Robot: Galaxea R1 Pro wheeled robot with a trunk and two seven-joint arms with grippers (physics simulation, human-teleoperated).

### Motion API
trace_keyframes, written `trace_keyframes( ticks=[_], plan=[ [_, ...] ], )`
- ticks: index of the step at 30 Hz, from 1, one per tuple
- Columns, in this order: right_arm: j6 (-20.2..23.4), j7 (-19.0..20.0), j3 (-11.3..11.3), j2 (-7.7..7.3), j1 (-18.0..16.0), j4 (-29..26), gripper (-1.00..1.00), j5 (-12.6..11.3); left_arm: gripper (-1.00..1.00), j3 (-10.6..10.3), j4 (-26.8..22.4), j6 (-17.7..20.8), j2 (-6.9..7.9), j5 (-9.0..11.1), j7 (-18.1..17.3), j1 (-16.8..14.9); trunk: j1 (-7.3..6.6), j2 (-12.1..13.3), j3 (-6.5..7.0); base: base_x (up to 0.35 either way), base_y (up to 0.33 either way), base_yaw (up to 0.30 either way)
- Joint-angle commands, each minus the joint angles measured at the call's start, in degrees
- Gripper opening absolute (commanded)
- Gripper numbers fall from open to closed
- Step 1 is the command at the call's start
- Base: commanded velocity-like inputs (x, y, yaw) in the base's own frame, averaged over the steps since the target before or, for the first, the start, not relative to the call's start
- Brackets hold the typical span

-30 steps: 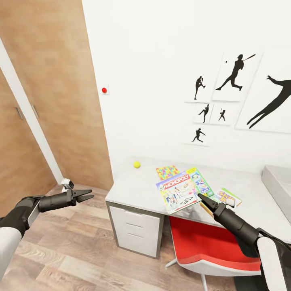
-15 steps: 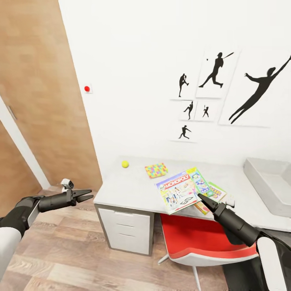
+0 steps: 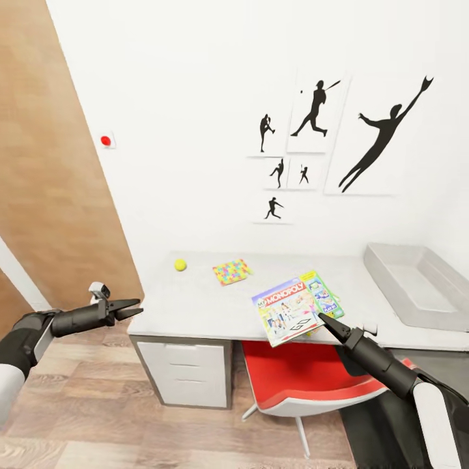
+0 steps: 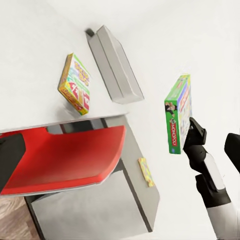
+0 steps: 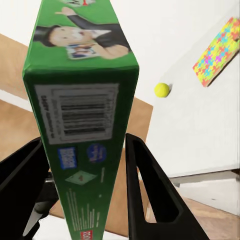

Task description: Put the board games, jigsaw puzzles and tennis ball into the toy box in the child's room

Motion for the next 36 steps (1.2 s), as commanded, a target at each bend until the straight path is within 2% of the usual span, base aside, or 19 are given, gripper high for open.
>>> trace_keyframes(
  ticks=[1,5,9,13,17,36],
  plan=[
    [0.26,0.28,-0.09,0.01,-0.07,0.02,-1.00,0.14,1.00,0.13,-0.79,2.36,0.16,0.01,-0.23,-0.22,0.03,-0.12,-0.18,0.000,0.000,-0.225],
    [0.27,0.26,-0.35,-0.05,-0.08,0.08,-1.00,0.14,1.00,-0.01,-11.45,9.77,-0.06,-0.04,-0.23,-0.47,0.03,-0.12,-0.43,0.000,0.000,-0.222],
    [0.30,0.26,-1.55,-0.07,-0.06,0.08,-1.00,0.13,1.00,-0.18,-15.76,11.27,-1.46,-0.14,-0.23,-0.08,0.03,-0.12,-0.68,0.000,0.000,-0.220],
    [0.64,0.28,-3.62,-0.16,-0.06,0.09,-1.00,0.13,1.00,-0.27,-16.70,10.85,-2.11,-0.19,-0.23,1.05,0.03,-0.12,-0.94,0.000,0.000,-0.220],
    [0.79,0.28,-4.75,-0.08,-0.06,0.09,-1.00,0.10,1.00,-0.25,-16.86,10.65,-2.18,-0.24,-0.23,1.47,0.03,-0.12,-1.19,0.000,0.000,-0.218],
    [0.36,0.19,-4.99,0.01,-0.06,0.09,-1.00,0.13,1.00,0.05,-16.90,10.58,-1.77,-0.23,-0.23,2.08,0.03,-0.12,-2.53,0.000,0.000,-0.198]
  ],
)
